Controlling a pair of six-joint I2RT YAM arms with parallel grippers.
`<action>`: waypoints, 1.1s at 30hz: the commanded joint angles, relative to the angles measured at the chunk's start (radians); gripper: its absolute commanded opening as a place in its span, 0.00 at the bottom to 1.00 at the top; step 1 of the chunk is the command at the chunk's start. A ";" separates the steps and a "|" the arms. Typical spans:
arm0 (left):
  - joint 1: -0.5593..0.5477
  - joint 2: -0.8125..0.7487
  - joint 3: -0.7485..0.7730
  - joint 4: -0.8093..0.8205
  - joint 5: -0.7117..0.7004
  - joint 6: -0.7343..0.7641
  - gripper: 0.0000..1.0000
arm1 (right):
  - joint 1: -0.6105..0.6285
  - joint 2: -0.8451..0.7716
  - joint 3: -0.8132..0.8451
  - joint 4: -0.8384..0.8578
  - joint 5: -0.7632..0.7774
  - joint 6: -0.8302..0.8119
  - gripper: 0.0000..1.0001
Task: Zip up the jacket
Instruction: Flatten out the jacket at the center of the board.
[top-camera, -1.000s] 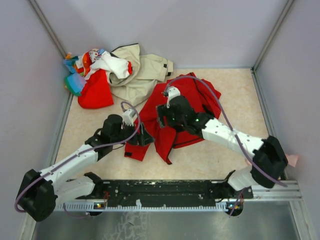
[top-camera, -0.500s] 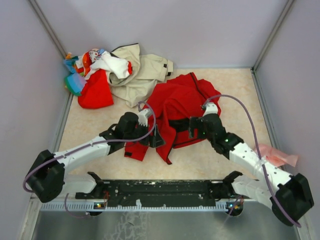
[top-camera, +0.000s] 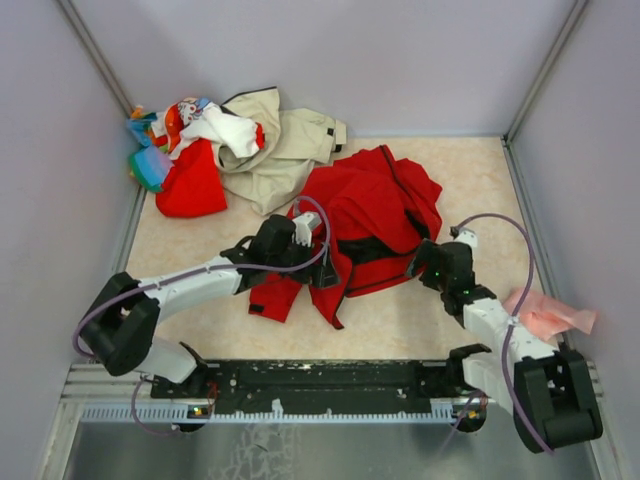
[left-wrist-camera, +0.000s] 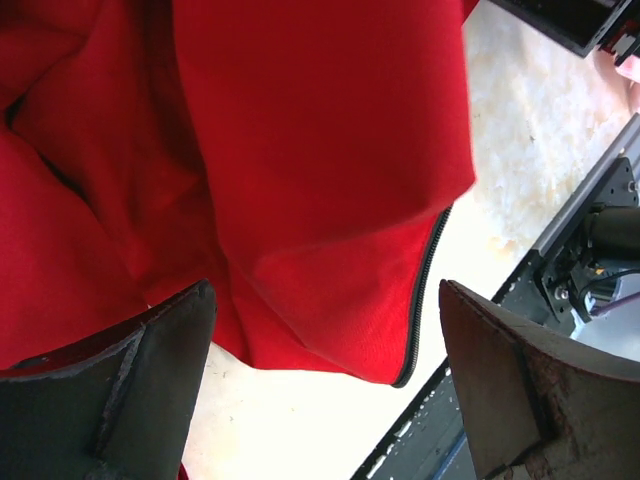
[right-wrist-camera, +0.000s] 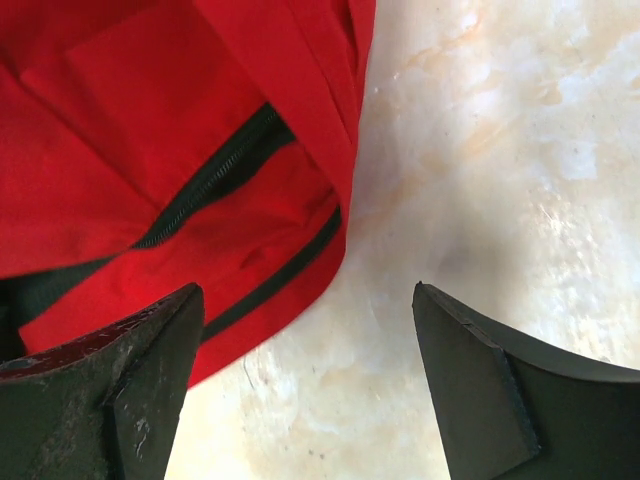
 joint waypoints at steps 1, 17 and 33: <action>-0.008 0.039 0.046 0.002 0.009 0.030 0.96 | -0.031 0.084 0.002 0.248 -0.059 0.027 0.84; -0.008 0.178 0.137 0.019 -0.081 0.034 0.93 | -0.030 0.355 0.041 0.483 -0.152 0.038 0.68; 0.019 0.115 0.233 0.021 -0.195 0.055 0.00 | -0.030 0.129 0.380 0.009 -0.096 -0.146 0.00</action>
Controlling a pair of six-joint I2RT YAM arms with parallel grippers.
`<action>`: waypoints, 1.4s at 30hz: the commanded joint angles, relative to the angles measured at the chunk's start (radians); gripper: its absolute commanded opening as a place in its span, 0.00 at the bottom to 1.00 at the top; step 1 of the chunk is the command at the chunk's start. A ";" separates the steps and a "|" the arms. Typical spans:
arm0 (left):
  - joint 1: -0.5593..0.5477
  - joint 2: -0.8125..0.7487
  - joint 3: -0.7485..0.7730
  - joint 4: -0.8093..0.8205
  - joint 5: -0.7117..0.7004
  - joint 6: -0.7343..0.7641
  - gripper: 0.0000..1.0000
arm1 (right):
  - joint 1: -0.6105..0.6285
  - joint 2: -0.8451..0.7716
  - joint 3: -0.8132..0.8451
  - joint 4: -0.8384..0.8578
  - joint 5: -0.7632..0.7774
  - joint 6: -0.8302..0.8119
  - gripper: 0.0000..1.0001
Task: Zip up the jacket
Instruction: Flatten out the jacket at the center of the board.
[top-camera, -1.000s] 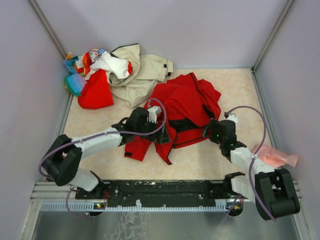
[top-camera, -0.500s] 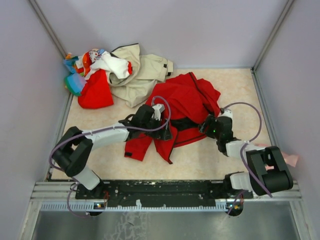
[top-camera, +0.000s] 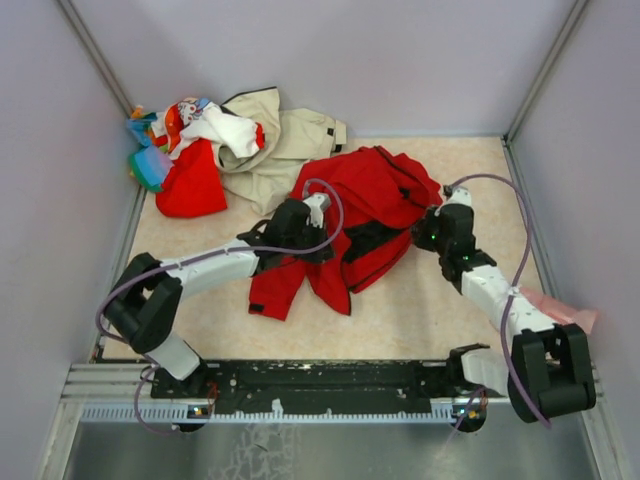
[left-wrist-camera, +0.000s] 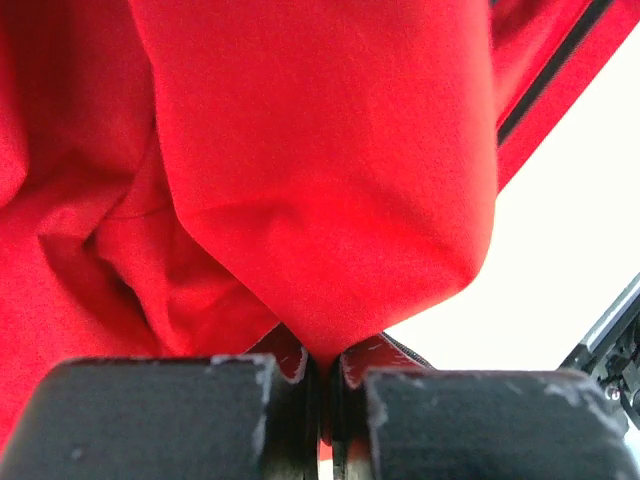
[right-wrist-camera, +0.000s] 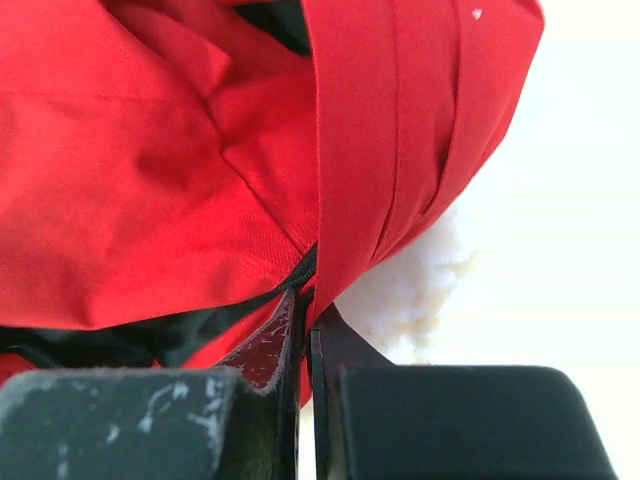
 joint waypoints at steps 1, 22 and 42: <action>0.020 -0.086 0.067 0.002 -0.085 0.012 0.00 | -0.007 -0.090 0.181 -0.164 0.053 -0.103 0.00; 0.065 -0.372 0.088 -0.133 -0.348 0.073 0.00 | 0.109 -0.079 0.885 -0.746 0.501 -0.394 0.00; 0.065 -0.359 -0.175 -0.134 -0.024 -0.022 0.02 | 0.349 0.094 0.489 -0.598 0.028 -0.261 0.00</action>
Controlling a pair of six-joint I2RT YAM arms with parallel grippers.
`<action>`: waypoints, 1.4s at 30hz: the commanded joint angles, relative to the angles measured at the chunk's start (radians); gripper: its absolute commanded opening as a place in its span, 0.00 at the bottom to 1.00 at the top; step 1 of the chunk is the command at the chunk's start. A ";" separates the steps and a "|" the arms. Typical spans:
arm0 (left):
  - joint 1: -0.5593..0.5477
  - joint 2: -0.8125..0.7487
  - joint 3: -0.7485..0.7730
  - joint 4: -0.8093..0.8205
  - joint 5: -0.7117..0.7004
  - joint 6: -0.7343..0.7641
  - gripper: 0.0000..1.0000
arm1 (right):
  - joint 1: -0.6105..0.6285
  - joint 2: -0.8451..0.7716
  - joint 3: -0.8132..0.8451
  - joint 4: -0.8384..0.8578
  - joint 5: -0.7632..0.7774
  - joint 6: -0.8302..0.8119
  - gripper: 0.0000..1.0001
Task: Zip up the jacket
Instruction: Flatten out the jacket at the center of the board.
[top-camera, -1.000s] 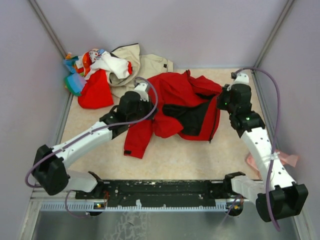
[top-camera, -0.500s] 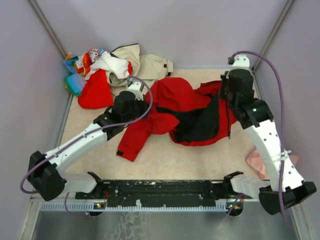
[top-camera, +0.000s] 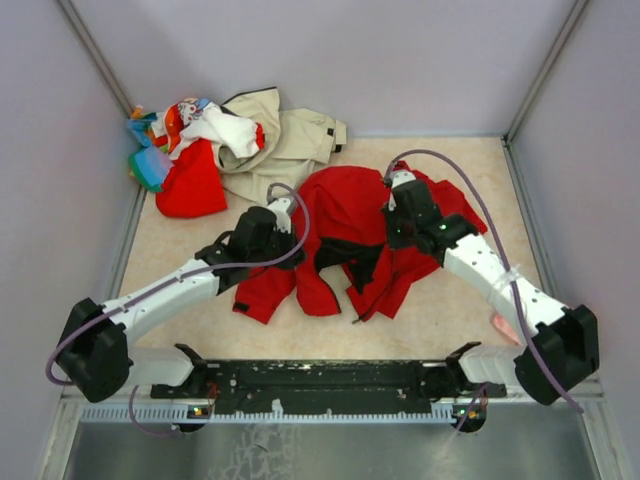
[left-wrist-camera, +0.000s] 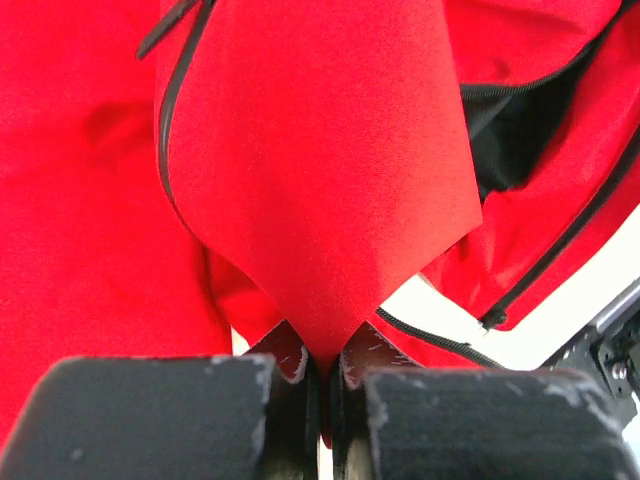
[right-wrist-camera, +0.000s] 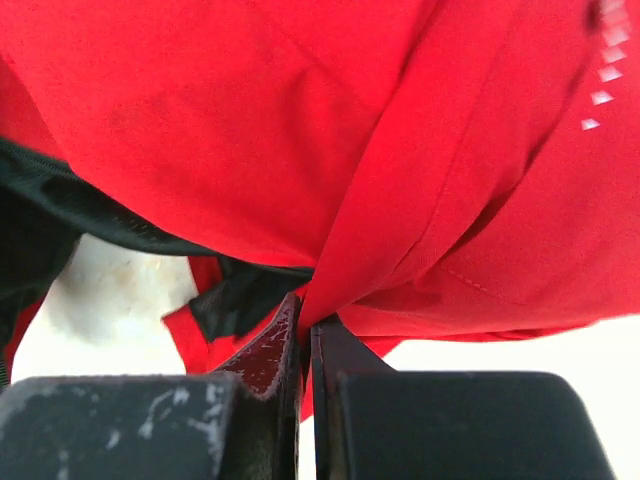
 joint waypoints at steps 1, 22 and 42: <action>0.007 -0.007 -0.086 0.039 0.102 -0.048 0.03 | 0.026 0.061 -0.067 0.152 -0.157 0.044 0.00; 0.007 0.033 -0.120 0.089 0.081 -0.035 0.06 | 0.103 0.000 0.048 0.014 0.004 -0.018 0.51; 0.007 -0.023 -0.176 0.104 0.057 -0.029 0.06 | 0.223 0.322 0.256 0.114 0.092 -0.104 0.65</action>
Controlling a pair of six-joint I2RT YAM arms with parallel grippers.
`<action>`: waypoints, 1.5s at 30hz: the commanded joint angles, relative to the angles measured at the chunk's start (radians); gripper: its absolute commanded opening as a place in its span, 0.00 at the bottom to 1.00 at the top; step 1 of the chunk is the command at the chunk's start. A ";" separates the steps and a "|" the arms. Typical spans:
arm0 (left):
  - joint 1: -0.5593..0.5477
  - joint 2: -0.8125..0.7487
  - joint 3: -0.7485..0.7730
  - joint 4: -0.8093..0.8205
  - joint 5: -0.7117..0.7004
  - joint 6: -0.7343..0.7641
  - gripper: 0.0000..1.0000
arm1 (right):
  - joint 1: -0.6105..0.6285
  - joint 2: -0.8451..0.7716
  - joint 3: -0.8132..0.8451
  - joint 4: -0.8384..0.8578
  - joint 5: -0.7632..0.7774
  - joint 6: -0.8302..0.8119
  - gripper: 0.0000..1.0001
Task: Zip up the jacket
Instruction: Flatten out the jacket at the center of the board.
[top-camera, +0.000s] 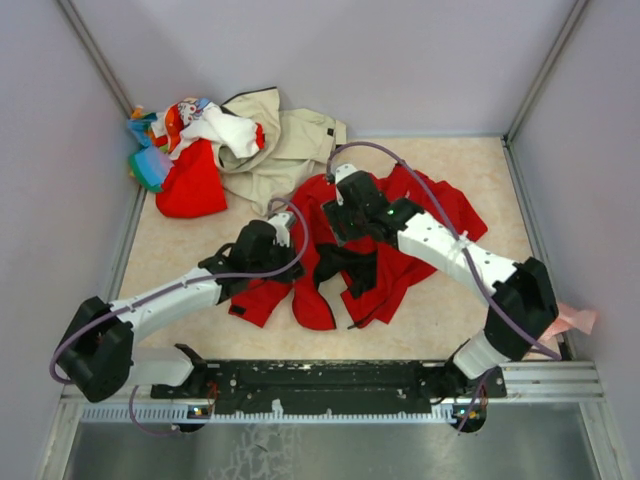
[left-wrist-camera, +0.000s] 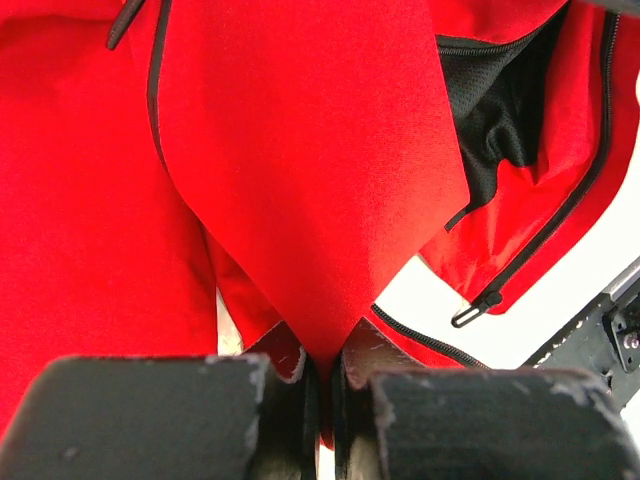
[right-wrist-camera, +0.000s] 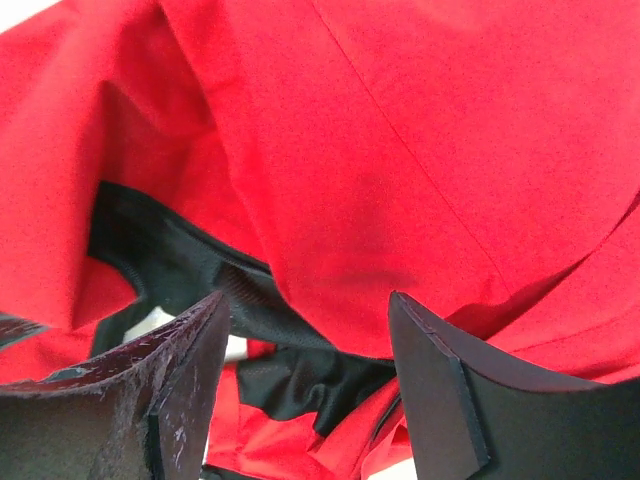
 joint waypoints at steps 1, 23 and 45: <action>0.007 -0.030 -0.026 0.029 -0.009 0.010 0.06 | 0.004 0.066 0.055 0.044 0.089 -0.027 0.66; 0.007 -0.064 -0.068 0.011 -0.056 0.020 0.00 | -0.145 0.275 0.361 0.117 0.428 -0.244 0.01; 0.008 0.043 0.054 -0.068 -0.167 0.035 0.00 | -0.275 0.483 0.472 0.329 0.434 -0.449 0.30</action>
